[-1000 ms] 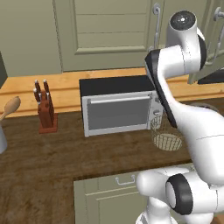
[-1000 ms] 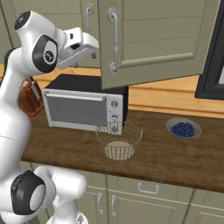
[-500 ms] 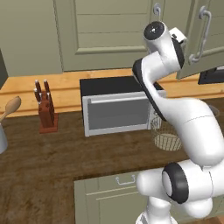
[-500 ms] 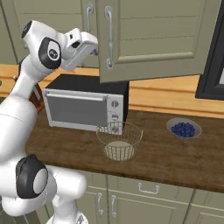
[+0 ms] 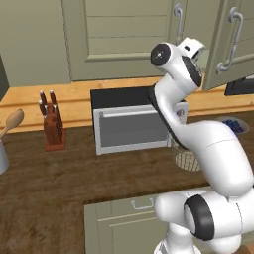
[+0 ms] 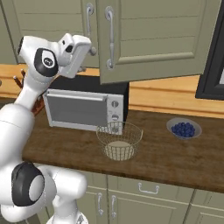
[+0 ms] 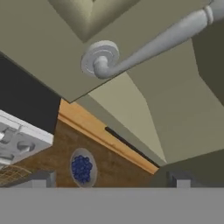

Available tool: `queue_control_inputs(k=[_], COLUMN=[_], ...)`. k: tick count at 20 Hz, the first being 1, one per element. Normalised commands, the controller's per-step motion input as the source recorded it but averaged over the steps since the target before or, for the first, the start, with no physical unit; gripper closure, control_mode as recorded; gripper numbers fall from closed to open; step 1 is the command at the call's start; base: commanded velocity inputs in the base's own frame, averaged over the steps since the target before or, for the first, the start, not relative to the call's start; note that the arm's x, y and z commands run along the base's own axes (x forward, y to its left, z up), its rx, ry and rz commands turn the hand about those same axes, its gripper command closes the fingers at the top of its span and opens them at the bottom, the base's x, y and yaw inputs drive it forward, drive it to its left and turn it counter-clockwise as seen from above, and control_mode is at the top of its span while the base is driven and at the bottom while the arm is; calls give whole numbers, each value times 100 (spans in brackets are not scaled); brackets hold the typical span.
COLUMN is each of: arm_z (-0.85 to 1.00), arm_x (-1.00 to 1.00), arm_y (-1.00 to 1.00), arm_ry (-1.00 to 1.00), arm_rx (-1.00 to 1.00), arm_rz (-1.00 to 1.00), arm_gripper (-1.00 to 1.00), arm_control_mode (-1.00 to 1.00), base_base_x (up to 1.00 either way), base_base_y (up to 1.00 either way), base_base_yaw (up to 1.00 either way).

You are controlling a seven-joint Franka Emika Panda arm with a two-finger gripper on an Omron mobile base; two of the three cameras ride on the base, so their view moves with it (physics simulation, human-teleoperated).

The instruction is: Open the cabinet, pick up the bread from the cabinet and place it in the basket. Then move the basket to the dining counter.

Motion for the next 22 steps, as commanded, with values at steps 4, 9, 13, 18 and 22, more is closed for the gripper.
queue_control_inputs(k=[4,9,13,18,22], arm_z=[0,5,21,11,2], arm_x=[48,-24,-100,-100,-100], arm_y=[-62,-75,-54,-83,-100], arm_ry=[15,12,0,-3,-6], arm_rx=[-1,1,4,16,21], arm_rz=[-1,-8,-13,-11,-15], arm_gripper=[-100,-100,-100,-100,-100], arm_control_mode=[-100,-100,-100,-100,-100], base_base_x=[0,0,0,0,0], base_base_y=[0,0,0,0,0], base_base_yaw=[0,0,0,0,0])
